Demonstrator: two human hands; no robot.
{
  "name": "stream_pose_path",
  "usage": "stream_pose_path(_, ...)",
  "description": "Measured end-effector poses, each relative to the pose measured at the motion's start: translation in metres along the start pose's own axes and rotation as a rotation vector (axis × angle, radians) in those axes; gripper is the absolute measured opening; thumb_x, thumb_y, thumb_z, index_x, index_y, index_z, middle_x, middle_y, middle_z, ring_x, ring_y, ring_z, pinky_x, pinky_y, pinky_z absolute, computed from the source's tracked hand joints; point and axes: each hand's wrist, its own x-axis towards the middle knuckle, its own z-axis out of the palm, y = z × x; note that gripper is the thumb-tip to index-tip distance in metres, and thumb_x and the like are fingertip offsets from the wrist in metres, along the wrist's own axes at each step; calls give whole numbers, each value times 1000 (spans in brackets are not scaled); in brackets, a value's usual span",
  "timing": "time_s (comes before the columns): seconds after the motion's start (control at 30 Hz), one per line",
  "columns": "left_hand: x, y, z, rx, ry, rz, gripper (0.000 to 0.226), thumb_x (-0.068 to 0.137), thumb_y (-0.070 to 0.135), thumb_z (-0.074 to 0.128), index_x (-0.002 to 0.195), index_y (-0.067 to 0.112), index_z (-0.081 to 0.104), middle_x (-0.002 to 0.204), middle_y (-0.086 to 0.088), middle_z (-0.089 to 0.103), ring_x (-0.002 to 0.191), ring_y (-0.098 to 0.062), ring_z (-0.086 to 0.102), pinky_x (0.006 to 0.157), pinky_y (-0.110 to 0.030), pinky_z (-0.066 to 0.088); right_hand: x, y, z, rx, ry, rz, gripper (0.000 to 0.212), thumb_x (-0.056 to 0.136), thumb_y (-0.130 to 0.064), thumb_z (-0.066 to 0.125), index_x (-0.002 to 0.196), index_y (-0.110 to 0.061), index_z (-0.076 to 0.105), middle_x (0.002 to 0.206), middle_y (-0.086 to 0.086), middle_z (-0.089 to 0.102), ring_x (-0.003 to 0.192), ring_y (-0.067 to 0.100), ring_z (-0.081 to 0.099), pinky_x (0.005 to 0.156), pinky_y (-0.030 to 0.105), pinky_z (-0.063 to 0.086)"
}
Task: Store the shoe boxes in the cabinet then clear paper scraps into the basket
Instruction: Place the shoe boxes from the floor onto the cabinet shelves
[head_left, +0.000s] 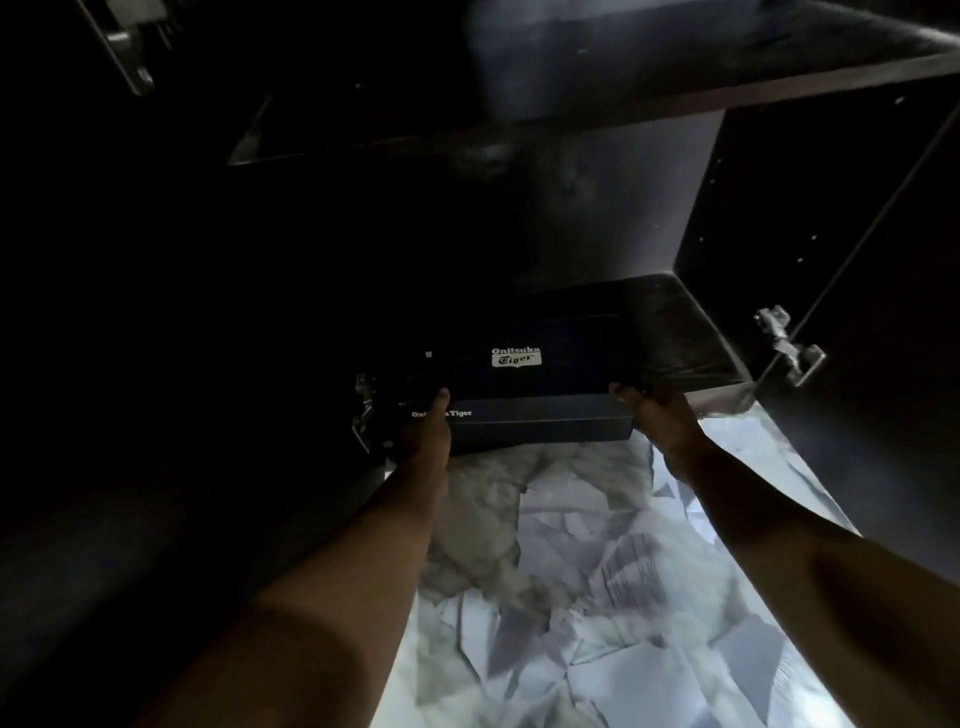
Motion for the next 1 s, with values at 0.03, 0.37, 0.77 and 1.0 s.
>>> stream_pose_path(0.03, 27, -19, 4, -6, 35, -29, 140, 30, 101, 67, 140, 15, 55, 139, -7, 61, 124, -30, 62, 107, -49, 53, 2, 4, 6, -29, 2, -22, 35, 92, -30, 76, 125, -18, 68, 125, 12, 69, 116, 30, 65, 103, 48, 53)
stream_pose_path(0.37, -11, 15, 14, -234, 70, -86, 66, 93, 55, 66, 143, 18, 46, 87, 3, 58, 71, -16, 65, 67, -32, 53, 56, -3, 67, -162, -6, -97, 47, 102, -45, 58, 142, -19, 57, 122, 12, 65, 107, 28, 62, 85, 38, 50)
stream_pose_path(0.77, -8, 7, 12, -136, 71, -131, 85, 85, 79, 55, 148, 23, 46, 130, -9, 64, 96, -26, 71, 61, -32, 53, 51, -16, 64, -158, -20, -68, 62, 99, -54, 59, 147, -15, 53, 141, 16, 58, 130, 37, 56, 109, 42, 45)
stream_pose_path(1.0, -72, 1, 40, 189, -156, -90, 27, 102, 34, 60, 115, 11, 67, 107, -10, 68, 69, -17, 64, 53, -24, 47, -10, -33, -8, -255, 25, -104, 45, 97, -35, 64, 137, -14, 63, 129, 6, 68, 123, 24, 62, 112, 39, 45)
